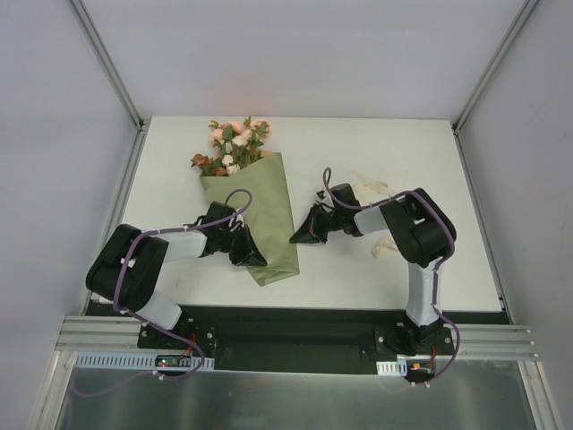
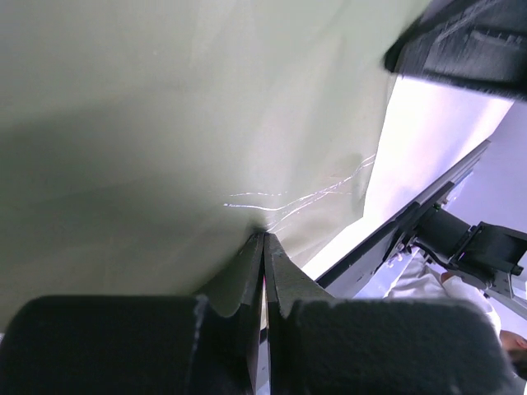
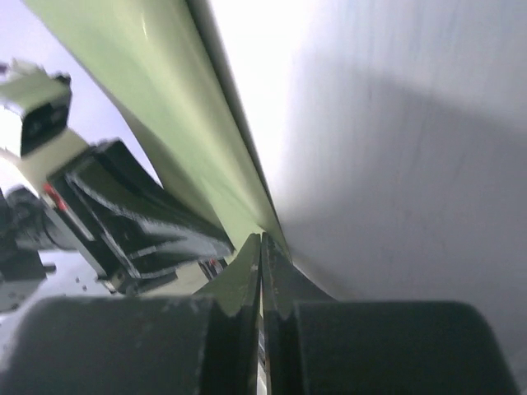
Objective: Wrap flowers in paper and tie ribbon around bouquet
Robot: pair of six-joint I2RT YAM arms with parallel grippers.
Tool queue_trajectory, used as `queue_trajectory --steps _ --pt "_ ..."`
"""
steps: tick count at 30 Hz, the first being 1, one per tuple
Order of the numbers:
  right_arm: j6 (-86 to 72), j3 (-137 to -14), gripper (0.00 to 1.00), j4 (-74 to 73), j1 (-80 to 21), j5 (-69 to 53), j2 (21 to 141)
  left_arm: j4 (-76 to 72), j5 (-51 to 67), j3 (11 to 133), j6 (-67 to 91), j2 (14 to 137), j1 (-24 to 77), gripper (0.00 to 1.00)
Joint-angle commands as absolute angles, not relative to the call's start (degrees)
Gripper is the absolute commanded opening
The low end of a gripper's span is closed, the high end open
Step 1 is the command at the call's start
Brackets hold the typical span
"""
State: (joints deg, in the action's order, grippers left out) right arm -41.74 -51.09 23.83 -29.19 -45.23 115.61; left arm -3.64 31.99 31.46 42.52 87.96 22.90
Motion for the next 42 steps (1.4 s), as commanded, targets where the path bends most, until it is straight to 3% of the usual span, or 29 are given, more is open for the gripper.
queue_trajectory --steps 1,11,29,35,36,40,42 --pt "-42.28 -57.55 0.00 10.21 -28.39 -37.36 119.26 3.08 26.02 28.65 38.50 89.74 23.38 0.00" --pt "-41.31 -70.75 0.00 -3.42 -27.07 -33.49 123.23 3.08 26.71 28.56 38.41 89.65 23.38 0.00" --pt "-44.12 -100.62 0.00 -11.86 -23.38 -37.97 140.26 3.08 28.56 28.56 38.67 89.12 23.38 0.00" --pt "-48.42 -123.28 0.00 -15.46 -22.68 -37.27 153.68 3.16 29.18 28.83 38.85 88.86 23.38 0.00" --pt "-49.12 -131.66 0.00 -15.38 -22.41 -36.48 155.81 3.16 29.09 28.83 39.02 88.86 23.38 0.00" --pt "-52.29 -146.83 0.00 -4.10 -21.62 -32.18 166.45 3.16 29.62 29.00 39.20 88.77 23.29 0.00" --pt "-49.33 -145.03 0.01 2.34 -21.53 -29.03 164.47 3.08 30.67 29.53 39.03 88.68 23.38 0.00"
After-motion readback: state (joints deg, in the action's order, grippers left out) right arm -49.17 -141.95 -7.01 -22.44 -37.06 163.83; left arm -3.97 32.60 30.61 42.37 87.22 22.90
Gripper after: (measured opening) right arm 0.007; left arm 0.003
